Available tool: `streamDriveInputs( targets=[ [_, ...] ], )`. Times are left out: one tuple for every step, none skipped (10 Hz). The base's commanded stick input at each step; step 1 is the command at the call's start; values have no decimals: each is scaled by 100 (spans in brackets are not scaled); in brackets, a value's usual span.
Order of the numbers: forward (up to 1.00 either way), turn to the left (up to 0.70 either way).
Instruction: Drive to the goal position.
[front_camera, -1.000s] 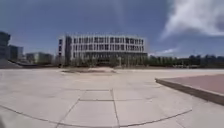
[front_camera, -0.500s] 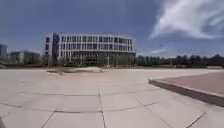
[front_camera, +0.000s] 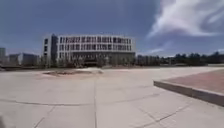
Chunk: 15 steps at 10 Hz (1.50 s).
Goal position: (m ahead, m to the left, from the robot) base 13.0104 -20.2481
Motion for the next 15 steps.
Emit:
streamDriveInputs(
  targets=[
    [100, 0],
    [100, 0],
    [100, 0],
    [100, -10],
    [100, -27],
    [100, -30],
    [100, -30],
    [100, -30],
    [100, -30],
    [100, -30],
    [100, -30],
    [100, -30],
    [100, -30],
    [100, -30],
    [100, -30]
  ],
)
